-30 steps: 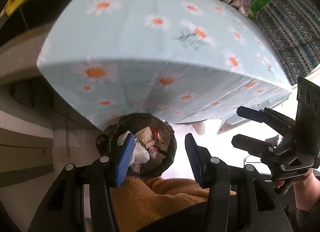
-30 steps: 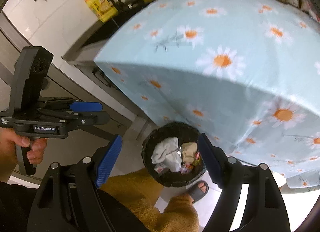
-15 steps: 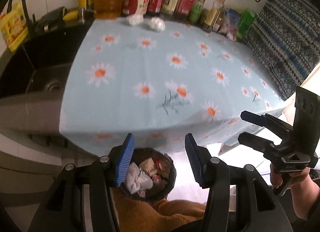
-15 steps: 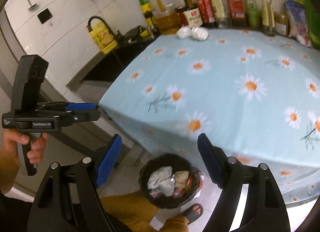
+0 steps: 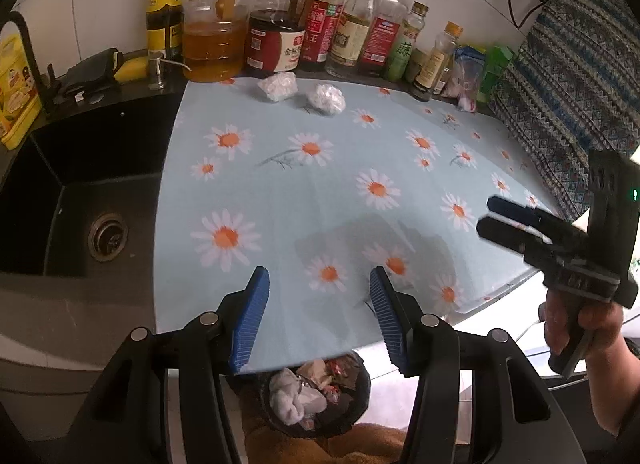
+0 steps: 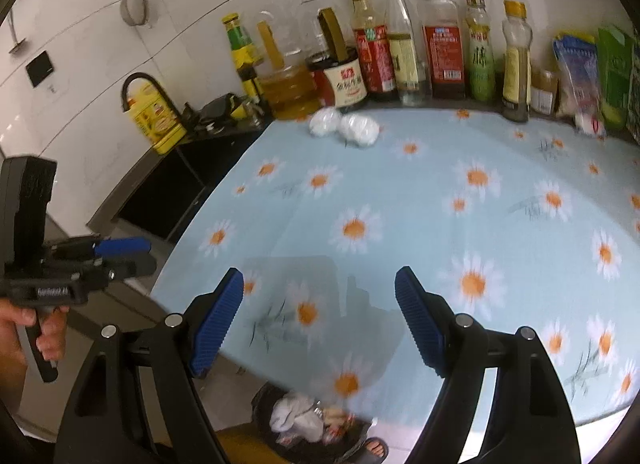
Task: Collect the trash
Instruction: 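Raise both tools back toward the table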
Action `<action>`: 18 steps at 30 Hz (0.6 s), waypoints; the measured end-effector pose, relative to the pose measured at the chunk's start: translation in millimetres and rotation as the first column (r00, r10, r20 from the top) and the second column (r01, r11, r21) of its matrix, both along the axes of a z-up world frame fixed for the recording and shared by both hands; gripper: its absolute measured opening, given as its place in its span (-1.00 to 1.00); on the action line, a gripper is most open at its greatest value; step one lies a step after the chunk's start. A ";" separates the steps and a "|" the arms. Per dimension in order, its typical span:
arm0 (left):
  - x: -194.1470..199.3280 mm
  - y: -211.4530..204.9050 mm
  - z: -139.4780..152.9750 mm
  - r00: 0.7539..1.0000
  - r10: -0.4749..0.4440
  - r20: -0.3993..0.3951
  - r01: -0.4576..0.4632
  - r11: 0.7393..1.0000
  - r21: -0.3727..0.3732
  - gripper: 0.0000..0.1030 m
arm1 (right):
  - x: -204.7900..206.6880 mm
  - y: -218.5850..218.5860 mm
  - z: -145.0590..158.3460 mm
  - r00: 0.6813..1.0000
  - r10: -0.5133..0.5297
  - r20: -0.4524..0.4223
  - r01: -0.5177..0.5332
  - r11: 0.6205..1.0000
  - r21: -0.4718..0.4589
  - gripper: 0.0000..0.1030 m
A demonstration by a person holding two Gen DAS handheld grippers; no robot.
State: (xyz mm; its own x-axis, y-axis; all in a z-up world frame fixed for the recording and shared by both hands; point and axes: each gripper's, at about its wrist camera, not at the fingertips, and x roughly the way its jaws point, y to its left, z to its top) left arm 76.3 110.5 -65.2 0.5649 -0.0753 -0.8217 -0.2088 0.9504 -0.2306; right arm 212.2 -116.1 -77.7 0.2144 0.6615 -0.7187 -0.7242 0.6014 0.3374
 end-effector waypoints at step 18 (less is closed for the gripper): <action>67.1 96.1 -9.3 0.999 -0.040 0.008 0.040 0.999 -0.036 -0.02 | 109.1 123.1 -23.9 0.997 -0.073 0.016 0.074 0.990 -0.122 0.61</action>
State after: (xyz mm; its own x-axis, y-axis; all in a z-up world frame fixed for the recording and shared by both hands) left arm 143.5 206.7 -74.5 0.5669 -0.1275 -0.8138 -0.1690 0.9489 -0.2664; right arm 321.3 7.1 -101.6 0.2680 0.5511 -0.7903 -0.6800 0.6892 0.2501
